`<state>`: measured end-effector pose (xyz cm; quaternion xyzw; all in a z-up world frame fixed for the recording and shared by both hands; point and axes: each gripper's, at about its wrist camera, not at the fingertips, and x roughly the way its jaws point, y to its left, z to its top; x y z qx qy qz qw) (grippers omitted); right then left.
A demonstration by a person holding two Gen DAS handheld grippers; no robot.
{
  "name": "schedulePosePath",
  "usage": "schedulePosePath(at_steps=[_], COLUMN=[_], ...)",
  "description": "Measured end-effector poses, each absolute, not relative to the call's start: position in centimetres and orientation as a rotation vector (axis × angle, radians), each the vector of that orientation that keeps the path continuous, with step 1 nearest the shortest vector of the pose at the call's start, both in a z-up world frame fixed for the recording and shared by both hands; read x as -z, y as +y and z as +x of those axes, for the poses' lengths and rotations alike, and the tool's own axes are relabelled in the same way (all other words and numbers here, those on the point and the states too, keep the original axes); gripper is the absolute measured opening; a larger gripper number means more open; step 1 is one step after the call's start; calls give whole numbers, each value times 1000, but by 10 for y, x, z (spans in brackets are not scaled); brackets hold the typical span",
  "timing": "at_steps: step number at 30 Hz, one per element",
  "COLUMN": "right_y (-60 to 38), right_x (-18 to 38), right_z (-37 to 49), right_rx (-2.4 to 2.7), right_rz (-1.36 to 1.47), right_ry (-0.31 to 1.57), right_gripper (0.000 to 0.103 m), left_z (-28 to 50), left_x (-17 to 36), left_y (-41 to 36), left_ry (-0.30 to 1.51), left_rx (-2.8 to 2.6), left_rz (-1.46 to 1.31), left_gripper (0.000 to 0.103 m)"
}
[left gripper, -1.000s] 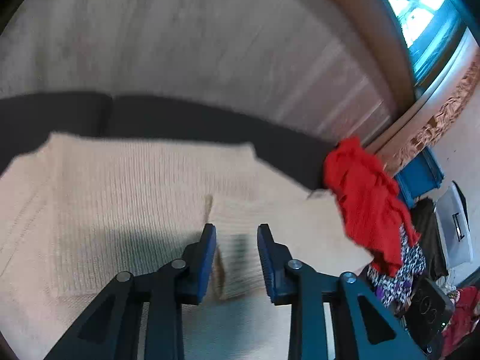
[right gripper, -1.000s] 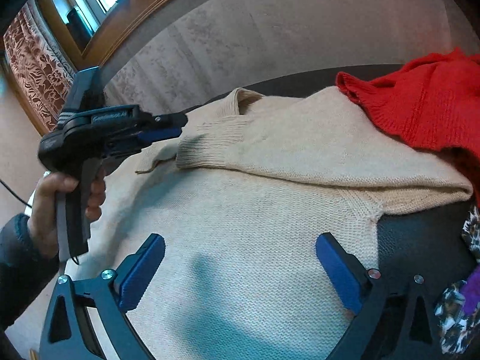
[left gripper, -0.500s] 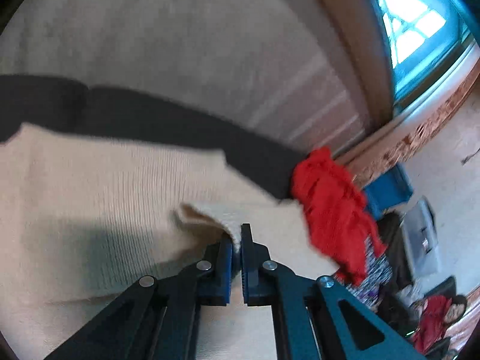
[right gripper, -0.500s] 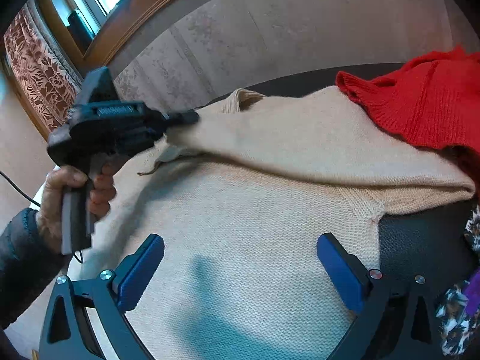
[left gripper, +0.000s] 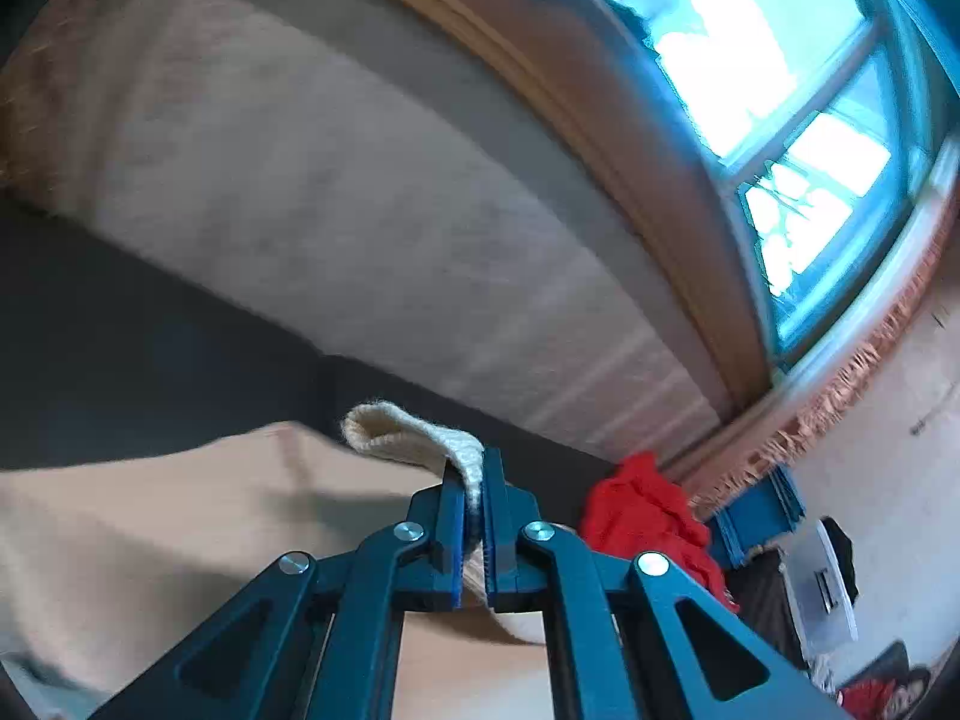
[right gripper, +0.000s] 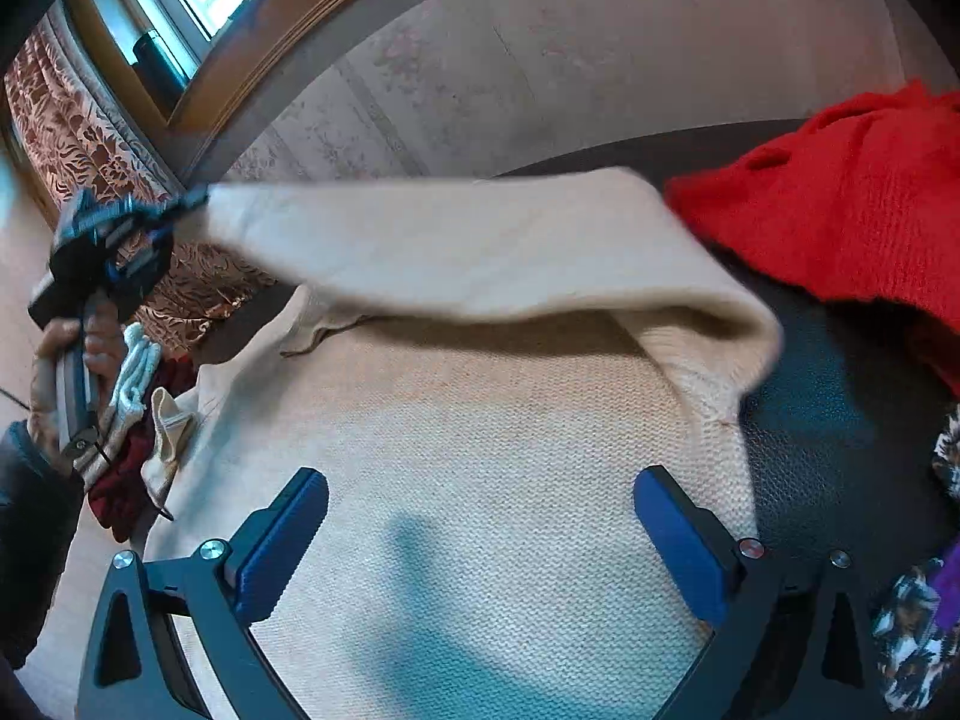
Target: Fold clothes
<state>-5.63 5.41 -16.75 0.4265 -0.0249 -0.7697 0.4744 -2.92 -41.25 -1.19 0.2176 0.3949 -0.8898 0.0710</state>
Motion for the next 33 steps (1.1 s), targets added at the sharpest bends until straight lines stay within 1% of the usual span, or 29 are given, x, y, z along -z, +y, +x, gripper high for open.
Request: schedulePosePath(at_steps=[2, 7, 10, 12, 14, 15, 16, 17, 18, 19, 22, 24, 30, 32, 33], right_y=[54, 56, 61, 75, 84, 83, 79, 73, 66, 57, 29, 6, -61, -69, -70], right_x=[167, 166, 158, 140, 118, 110, 104, 103, 105, 108, 116, 122, 129, 132, 134], right_z=[-55, -57, -62, -70, -85, -97, -110, -128, -142, -159, -205, -223, -211, -197, -192], right_rx=[1884, 1881, 1842, 1862, 1913, 1939, 1962, 1976, 1983, 1990, 2010, 2012, 1897, 1884, 1881], right_rz=[1044, 1054, 1091, 1036, 970, 962, 960, 978, 1000, 1029, 1117, 1167, 1189, 1172, 1167], right_ry=[-59, -75, -172, -250, -278, -258, -237, -222, -217, -215, -198, -109, 287, 383, 415], right_gripper=[103, 103, 101, 100, 99, 95, 85, 79, 64, 56, 52, 52, 52, 55, 59], left_z=[-17, -4, 12, 29, 39, 44, 47, 51, 55, 57, 68, 74, 87, 95, 100], left_x=[21, 51, 67, 74, 78, 79, 79, 79, 76, 74, 69, 65, 56, 55, 55], left_y=[-419, -423, -430, -434, -434, -433, -431, -430, -428, -428, -427, -426, -416, -413, -411], left_ry=[1197, 1140, 1189, 1199, 1201, 1192, 1189, 1187, 1186, 1203, 1226, 1224, 1158, 1159, 1160], left_rx=[2646, 2565, 2516, 2506, 2518, 2523, 2535, 2547, 2553, 2553, 2558, 2570, 2598, 2599, 2597], left_rz=[669, 797, 791, 785, 786, 792, 787, 782, 767, 748, 702, 689, 716, 709, 708], left_gripper=[3, 3, 3, 3, 3, 3, 3, 3, 3, 3, 3, 3, 3, 3, 3])
